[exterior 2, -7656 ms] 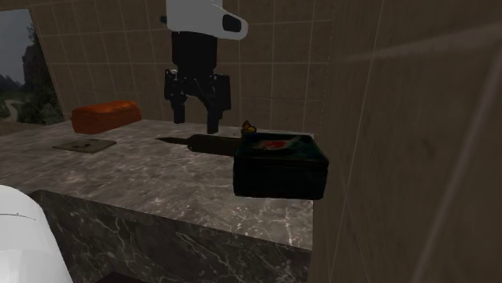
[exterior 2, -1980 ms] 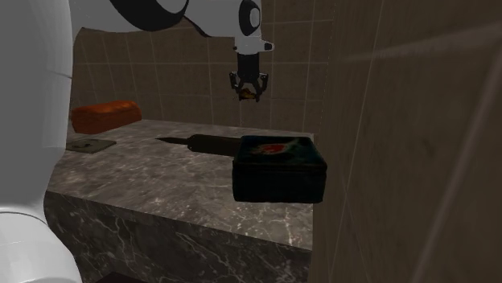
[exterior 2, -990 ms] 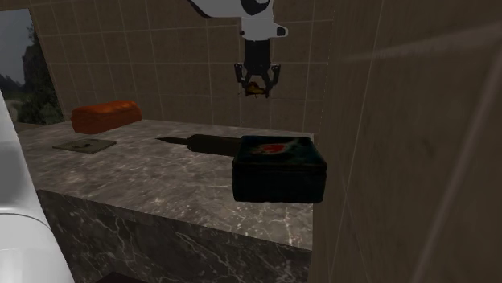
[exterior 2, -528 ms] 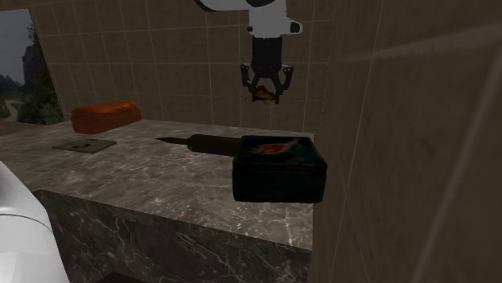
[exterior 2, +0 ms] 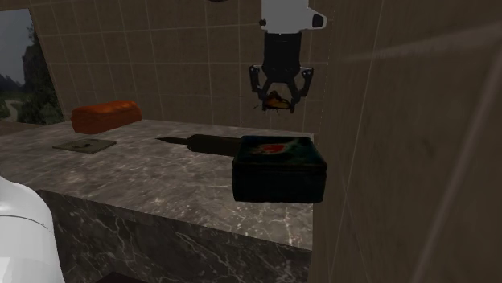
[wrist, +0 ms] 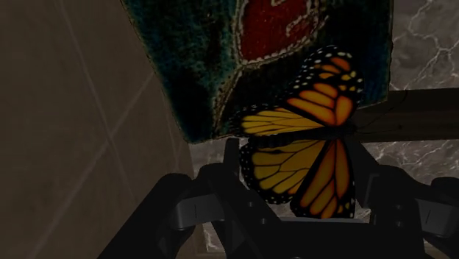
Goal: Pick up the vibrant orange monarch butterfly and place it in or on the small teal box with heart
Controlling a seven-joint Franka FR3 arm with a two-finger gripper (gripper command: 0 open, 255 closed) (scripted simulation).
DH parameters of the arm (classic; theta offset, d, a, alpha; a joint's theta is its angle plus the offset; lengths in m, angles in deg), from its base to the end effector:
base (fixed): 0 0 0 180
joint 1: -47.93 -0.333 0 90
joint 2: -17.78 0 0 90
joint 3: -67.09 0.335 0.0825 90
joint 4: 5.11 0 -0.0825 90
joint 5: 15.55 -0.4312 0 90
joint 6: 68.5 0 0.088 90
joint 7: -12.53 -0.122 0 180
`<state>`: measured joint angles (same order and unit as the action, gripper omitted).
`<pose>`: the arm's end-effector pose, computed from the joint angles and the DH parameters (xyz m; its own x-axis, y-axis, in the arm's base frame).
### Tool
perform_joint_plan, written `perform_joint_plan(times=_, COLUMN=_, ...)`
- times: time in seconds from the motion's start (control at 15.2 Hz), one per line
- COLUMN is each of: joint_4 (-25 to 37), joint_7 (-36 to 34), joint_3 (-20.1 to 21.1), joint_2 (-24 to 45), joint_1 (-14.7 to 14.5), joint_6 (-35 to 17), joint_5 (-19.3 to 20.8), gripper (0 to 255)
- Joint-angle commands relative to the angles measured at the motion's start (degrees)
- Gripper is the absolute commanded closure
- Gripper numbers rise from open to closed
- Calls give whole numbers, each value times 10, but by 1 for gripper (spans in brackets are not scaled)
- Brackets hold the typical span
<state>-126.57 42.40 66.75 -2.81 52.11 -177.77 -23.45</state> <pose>0.5028 -0.0282 0.5683 0.9031 0.3839 0.1922 0.3993 -0.9156 -0.0477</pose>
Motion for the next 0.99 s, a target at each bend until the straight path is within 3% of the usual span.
perform_joint_plan(times=0.0, joint_4=-23, joint_7=25, joint_3=-17, joint_2=-22, joint_1=9, joint_6=3, joint_5=3, gripper=255)
perform_joint_plan(times=0.73, joint_4=-110, joint_7=47, joint_3=-25, joint_2=-26, joint_1=12, joint_6=-79, joint_5=0, gripper=255)
perform_joint_plan(times=0.92, joint_4=-110, joint_7=47, joint_3=-25, joint_2=-26, joint_1=12, joint_6=-79, joint_5=0, gripper=255)
